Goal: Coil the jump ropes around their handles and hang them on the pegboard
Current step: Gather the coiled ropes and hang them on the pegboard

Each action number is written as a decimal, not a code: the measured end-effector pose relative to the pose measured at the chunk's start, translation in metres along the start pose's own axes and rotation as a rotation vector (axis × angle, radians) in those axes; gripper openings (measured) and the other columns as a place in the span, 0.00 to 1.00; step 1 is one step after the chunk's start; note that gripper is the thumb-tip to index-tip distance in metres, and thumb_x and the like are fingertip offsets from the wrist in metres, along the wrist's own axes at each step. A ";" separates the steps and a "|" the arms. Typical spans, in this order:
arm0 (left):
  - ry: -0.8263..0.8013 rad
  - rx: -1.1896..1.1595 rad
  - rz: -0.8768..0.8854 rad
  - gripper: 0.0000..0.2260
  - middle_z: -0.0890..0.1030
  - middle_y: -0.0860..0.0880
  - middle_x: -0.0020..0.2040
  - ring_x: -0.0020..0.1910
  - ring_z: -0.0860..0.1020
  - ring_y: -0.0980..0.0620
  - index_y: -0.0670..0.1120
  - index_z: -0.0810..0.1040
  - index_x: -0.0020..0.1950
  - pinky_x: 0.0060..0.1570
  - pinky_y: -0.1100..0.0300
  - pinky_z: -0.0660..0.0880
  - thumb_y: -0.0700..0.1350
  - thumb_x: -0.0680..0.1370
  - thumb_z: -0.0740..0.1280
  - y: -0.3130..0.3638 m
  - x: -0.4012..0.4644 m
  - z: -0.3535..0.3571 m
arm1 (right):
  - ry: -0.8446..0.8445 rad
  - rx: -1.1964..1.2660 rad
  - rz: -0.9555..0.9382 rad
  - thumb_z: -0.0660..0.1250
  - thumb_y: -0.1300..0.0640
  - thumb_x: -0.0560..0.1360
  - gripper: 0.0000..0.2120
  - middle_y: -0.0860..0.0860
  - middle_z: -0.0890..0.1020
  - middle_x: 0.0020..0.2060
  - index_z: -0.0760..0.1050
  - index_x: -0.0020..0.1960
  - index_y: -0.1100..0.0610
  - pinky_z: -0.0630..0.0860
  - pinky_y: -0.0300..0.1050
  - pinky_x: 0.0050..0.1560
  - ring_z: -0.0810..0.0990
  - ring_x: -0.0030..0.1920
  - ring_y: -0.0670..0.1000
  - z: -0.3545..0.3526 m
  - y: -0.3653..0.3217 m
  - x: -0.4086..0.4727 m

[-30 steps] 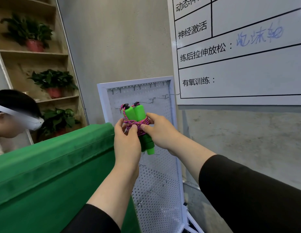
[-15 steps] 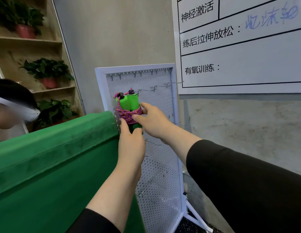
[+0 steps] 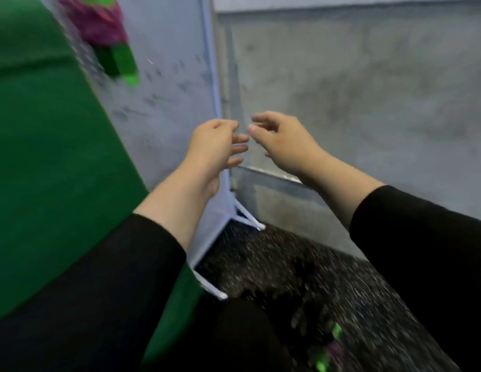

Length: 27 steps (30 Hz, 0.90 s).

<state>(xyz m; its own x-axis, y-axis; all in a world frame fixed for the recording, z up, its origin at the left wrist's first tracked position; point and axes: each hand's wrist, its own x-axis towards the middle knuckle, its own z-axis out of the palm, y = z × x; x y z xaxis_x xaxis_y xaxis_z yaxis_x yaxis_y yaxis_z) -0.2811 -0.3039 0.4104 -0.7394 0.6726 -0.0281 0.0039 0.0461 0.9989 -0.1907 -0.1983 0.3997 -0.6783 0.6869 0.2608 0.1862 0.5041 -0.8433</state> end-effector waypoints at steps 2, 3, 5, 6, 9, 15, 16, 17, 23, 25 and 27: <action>-0.123 0.063 -0.065 0.05 0.84 0.45 0.48 0.52 0.85 0.46 0.47 0.77 0.56 0.49 0.53 0.79 0.46 0.83 0.63 -0.030 -0.009 0.039 | -0.014 -0.058 0.085 0.68 0.53 0.81 0.16 0.54 0.84 0.59 0.78 0.66 0.59 0.76 0.43 0.55 0.80 0.53 0.46 -0.020 0.052 -0.036; -0.192 0.099 -0.087 0.05 0.84 0.46 0.47 0.52 0.85 0.46 0.47 0.77 0.56 0.50 0.53 0.78 0.46 0.84 0.62 -0.044 -0.012 0.060 | -0.024 -0.080 0.128 0.67 0.53 0.81 0.15 0.53 0.84 0.58 0.79 0.65 0.57 0.76 0.42 0.53 0.80 0.52 0.45 -0.030 0.077 -0.053; -0.289 0.147 -0.149 0.06 0.84 0.47 0.48 0.53 0.85 0.47 0.48 0.76 0.55 0.53 0.52 0.78 0.47 0.84 0.62 -0.078 -0.017 0.099 | -0.036 -0.104 0.241 0.67 0.53 0.81 0.14 0.51 0.84 0.57 0.80 0.64 0.55 0.77 0.44 0.54 0.82 0.53 0.47 -0.046 0.126 -0.087; -0.320 0.164 -0.180 0.06 0.84 0.47 0.49 0.53 0.84 0.46 0.49 0.76 0.54 0.54 0.51 0.79 0.48 0.84 0.62 -0.097 -0.018 0.116 | -0.037 -0.108 0.304 0.67 0.52 0.81 0.14 0.51 0.84 0.57 0.79 0.65 0.55 0.78 0.45 0.55 0.82 0.55 0.48 -0.052 0.149 -0.102; -0.370 0.240 -0.280 0.06 0.84 0.46 0.51 0.50 0.82 0.47 0.49 0.76 0.54 0.54 0.50 0.79 0.49 0.84 0.62 -0.161 -0.023 0.157 | -0.033 -0.105 0.478 0.67 0.50 0.81 0.15 0.52 0.84 0.56 0.79 0.65 0.55 0.79 0.48 0.56 0.83 0.55 0.51 -0.062 0.215 -0.140; -0.379 0.487 -0.473 0.08 0.81 0.43 0.44 0.41 0.78 0.45 0.45 0.76 0.46 0.42 0.55 0.72 0.45 0.84 0.62 -0.305 -0.035 0.170 | -0.063 0.019 0.782 0.67 0.51 0.81 0.20 0.52 0.83 0.57 0.75 0.70 0.57 0.81 0.56 0.59 0.84 0.52 0.52 -0.034 0.318 -0.197; -0.375 0.551 -0.496 0.09 0.82 0.40 0.45 0.43 0.80 0.42 0.43 0.78 0.47 0.43 0.54 0.73 0.45 0.83 0.63 -0.330 -0.034 0.166 | -0.096 0.023 0.814 0.67 0.50 0.81 0.21 0.53 0.83 0.57 0.74 0.71 0.57 0.80 0.55 0.60 0.84 0.53 0.52 -0.024 0.334 -0.204; -0.371 0.607 -0.525 0.10 0.83 0.38 0.49 0.48 0.82 0.39 0.41 0.80 0.51 0.46 0.52 0.76 0.45 0.83 0.63 -0.356 -0.032 0.162 | -0.116 0.032 0.849 0.67 0.50 0.81 0.23 0.53 0.83 0.56 0.73 0.72 0.58 0.80 0.54 0.60 0.83 0.53 0.53 -0.015 0.349 -0.209; -0.437 0.868 -0.526 0.17 0.80 0.42 0.66 0.66 0.77 0.42 0.40 0.77 0.70 0.63 0.57 0.71 0.46 0.83 0.64 -0.431 -0.035 0.156 | -0.228 0.093 0.991 0.62 0.56 0.83 0.22 0.55 0.78 0.66 0.67 0.76 0.60 0.79 0.56 0.61 0.80 0.55 0.52 0.037 0.406 -0.224; -0.460 0.886 -0.535 0.18 0.79 0.42 0.68 0.68 0.76 0.43 0.41 0.75 0.72 0.65 0.58 0.71 0.46 0.83 0.64 -0.446 -0.036 0.162 | -0.249 0.091 1.009 0.60 0.57 0.82 0.18 0.55 0.80 0.63 0.72 0.71 0.57 0.79 0.59 0.60 0.80 0.56 0.54 0.053 0.417 -0.224; -0.491 0.899 -0.559 0.20 0.79 0.42 0.68 0.68 0.76 0.43 0.41 0.73 0.74 0.65 0.58 0.71 0.46 0.84 0.63 -0.459 -0.037 0.168 | -0.274 0.039 1.020 0.58 0.57 0.81 0.16 0.56 0.82 0.56 0.73 0.67 0.57 0.81 0.60 0.57 0.81 0.53 0.57 0.067 0.430 -0.224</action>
<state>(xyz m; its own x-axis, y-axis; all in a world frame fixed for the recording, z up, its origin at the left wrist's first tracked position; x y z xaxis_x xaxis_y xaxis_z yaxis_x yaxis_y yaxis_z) -0.1424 -0.2256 -0.0528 -0.4498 0.5977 -0.6637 0.3815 0.8005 0.4623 -0.0065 -0.1701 -0.0531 -0.3519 0.6319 -0.6905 0.7388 -0.2654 -0.6194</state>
